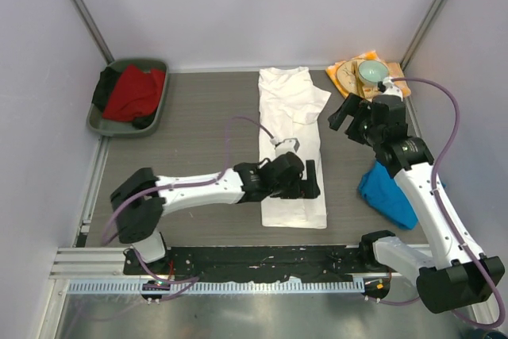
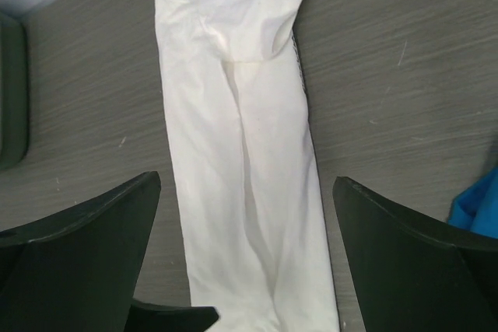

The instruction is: Fold and stack the t-shirts

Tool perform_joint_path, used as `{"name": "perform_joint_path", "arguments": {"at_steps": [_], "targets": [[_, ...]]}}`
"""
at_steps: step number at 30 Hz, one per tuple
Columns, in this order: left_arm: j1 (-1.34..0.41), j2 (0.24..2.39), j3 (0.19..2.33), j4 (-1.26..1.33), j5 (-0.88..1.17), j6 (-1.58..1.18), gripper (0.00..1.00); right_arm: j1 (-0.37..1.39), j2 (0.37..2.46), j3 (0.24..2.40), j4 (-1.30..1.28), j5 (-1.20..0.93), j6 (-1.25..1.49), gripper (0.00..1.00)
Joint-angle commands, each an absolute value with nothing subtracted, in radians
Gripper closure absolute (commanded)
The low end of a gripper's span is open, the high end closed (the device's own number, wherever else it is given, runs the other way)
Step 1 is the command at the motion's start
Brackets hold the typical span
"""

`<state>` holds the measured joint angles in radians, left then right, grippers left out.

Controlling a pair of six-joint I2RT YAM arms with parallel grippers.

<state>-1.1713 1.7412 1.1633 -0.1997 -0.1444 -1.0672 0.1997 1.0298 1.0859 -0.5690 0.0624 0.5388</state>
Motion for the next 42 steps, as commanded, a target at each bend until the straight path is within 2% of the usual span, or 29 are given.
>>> {"name": "perform_joint_path", "arguments": {"at_steps": [1, 7, 11, 14, 22, 33, 40, 42], "targets": [[-1.160, 1.493, 1.247, -0.443, -0.273, -0.974, 0.00, 0.201, 1.023, 1.017, -0.618, 0.014, 0.522, 0.00], [-1.147, 1.220, 0.979, -0.517, -0.292, -1.104, 0.00, 0.206, 0.930, 0.840, -0.696, -0.069, 0.572, 0.00], [-1.149, 1.121, 0.737, -0.433, -0.244, -1.210, 0.00, 0.206, 0.761, 0.736, -0.759, -0.110, 0.626, 0.01], [-1.149, 1.114, 0.646, -0.376, -0.210, -1.252, 0.00, 0.207, 0.692, 0.687, -0.811, -0.143, 0.655, 0.02], [-1.151, 1.242, 0.580, -0.195, -0.141, -1.270, 0.00, 0.207, 0.543, 0.572, -0.896, -0.199, 0.690, 0.10], [-1.152, 1.405, 0.592, -0.020, -0.091, -1.308, 0.00, 0.209, 0.584, 0.459, -0.841, -0.270, 0.670, 0.15], [-1.150, 1.402, 0.539, -0.006, -0.089, -1.370, 0.09, 0.213, 0.632, 0.448, -0.808, -0.293, 0.661, 0.17], [-1.152, 1.396, 0.520, 0.023, -0.089, -1.387, 0.15, 0.218, 0.650, 0.443, -0.805, -0.301, 0.660, 0.18]]}}
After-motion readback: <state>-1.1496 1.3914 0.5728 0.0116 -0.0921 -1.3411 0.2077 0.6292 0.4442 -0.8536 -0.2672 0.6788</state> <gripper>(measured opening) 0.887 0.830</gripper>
